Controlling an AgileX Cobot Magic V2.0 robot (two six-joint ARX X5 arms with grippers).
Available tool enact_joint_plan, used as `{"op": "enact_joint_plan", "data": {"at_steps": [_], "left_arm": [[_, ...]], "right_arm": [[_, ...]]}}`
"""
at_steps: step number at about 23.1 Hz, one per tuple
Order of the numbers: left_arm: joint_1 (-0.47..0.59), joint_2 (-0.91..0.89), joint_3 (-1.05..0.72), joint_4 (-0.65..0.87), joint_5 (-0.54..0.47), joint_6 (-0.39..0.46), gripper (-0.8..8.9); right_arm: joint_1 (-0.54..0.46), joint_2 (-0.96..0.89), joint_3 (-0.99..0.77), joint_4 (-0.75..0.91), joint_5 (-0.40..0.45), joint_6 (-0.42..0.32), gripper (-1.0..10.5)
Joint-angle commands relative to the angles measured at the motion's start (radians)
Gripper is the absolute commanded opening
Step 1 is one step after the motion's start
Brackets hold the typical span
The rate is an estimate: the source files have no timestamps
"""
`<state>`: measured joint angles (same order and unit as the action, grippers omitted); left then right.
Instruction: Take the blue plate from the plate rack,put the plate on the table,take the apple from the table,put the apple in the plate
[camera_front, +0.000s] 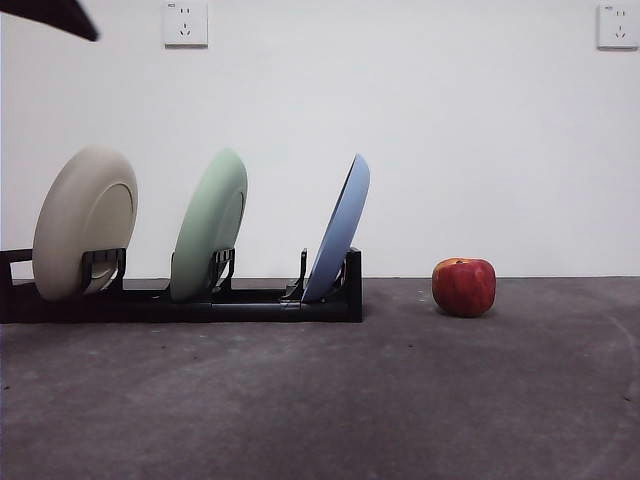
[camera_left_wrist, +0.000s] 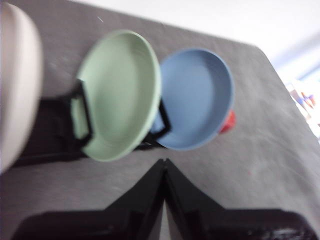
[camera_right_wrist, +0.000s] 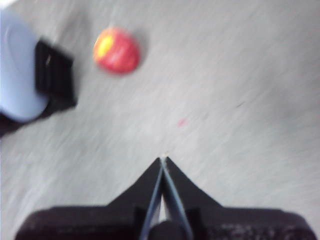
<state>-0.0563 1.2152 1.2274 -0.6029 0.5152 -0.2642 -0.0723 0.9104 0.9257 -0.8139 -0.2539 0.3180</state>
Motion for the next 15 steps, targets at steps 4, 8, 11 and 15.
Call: {"op": "enact_joint_plan", "data": {"at_steps": [4, 8, 11, 15], "left_arm": [[-0.115, 0.261, 0.31, -0.158, 0.039, 0.092, -0.06], [-0.219, 0.447, 0.537, -0.246, 0.046, 0.105, -0.06], [-0.294, 0.583, 0.7, -0.294, 0.043, 0.137, -0.05], [-0.367, 0.748, 0.867, -0.298, 0.022, 0.136, -0.04]], "right_arm": [[0.001, 0.092, 0.005, -0.025, -0.042, -0.008, 0.0], [0.001, 0.121, 0.005, -0.026, -0.042, -0.015, 0.0], [0.001, 0.121, 0.005, -0.026, -0.042, -0.015, 0.0], [0.001, 0.121, 0.005, -0.055, -0.041, -0.016, 0.0]]}}
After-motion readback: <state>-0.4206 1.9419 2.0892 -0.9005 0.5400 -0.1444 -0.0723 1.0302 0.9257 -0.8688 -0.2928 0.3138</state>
